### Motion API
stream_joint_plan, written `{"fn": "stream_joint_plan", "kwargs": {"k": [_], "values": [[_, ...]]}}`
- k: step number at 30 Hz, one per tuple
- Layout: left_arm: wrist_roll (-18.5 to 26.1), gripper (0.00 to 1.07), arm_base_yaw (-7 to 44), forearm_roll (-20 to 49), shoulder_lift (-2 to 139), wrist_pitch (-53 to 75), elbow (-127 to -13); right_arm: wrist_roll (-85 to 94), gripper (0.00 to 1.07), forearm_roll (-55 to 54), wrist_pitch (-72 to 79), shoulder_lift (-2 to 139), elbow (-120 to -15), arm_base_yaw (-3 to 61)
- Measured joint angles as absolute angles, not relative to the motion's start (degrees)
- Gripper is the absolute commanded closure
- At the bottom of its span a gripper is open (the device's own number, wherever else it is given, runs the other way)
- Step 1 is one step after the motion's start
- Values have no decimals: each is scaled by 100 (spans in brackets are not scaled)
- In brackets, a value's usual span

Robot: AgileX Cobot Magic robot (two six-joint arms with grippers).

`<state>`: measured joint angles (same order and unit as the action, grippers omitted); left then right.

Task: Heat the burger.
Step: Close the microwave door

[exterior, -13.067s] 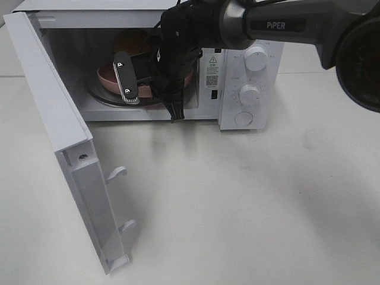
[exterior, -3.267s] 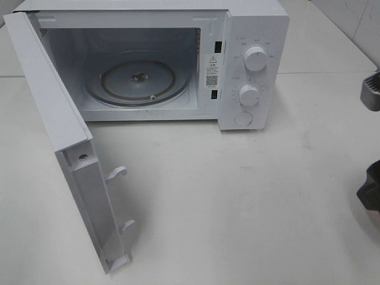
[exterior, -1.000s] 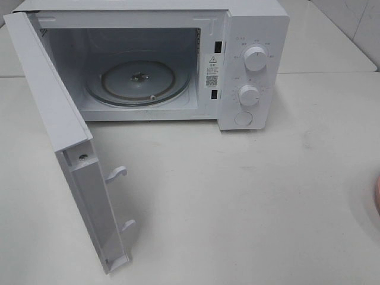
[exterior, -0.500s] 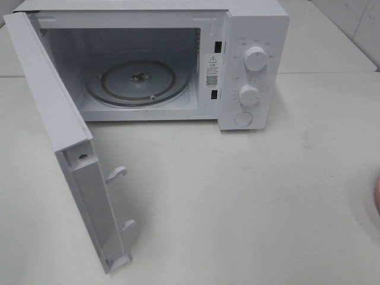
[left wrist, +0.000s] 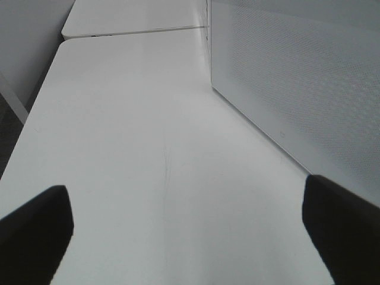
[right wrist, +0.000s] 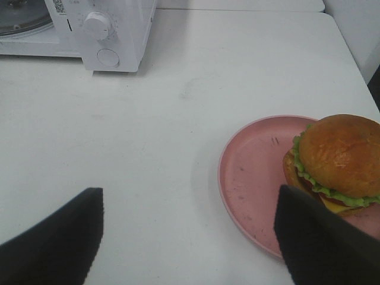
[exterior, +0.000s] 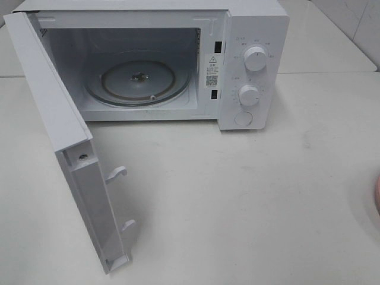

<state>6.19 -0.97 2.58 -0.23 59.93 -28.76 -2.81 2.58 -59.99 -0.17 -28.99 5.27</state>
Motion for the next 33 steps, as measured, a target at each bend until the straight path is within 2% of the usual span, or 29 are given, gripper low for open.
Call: {"fn": "stream_joint_plan", "kwargs": {"k": [24, 25, 28, 30, 31, 33], "values": [[619, 5, -97, 269, 212, 5861, -2951, -281, 31, 258, -5999, -17, -2899, 527], [619, 10, -97, 269, 401, 5592, -3008, -281, 31, 258, -5999, -17, -2899, 527], [619, 13, -97, 269, 516, 5414, -3014, -281, 31, 258, -5999, -17, -2899, 527], [619, 31, -97, 269, 865, 5036, -3019, -281, 31, 258, -5999, -17, -2899, 527], [619, 31, -97, 269, 865, 5036, -3019, -281, 31, 258, -5999, -17, -2899, 527], [619, 64, -97, 269, 1358, 4589, -3019, -281, 31, 258, -5999, -17, -2899, 527]]}}
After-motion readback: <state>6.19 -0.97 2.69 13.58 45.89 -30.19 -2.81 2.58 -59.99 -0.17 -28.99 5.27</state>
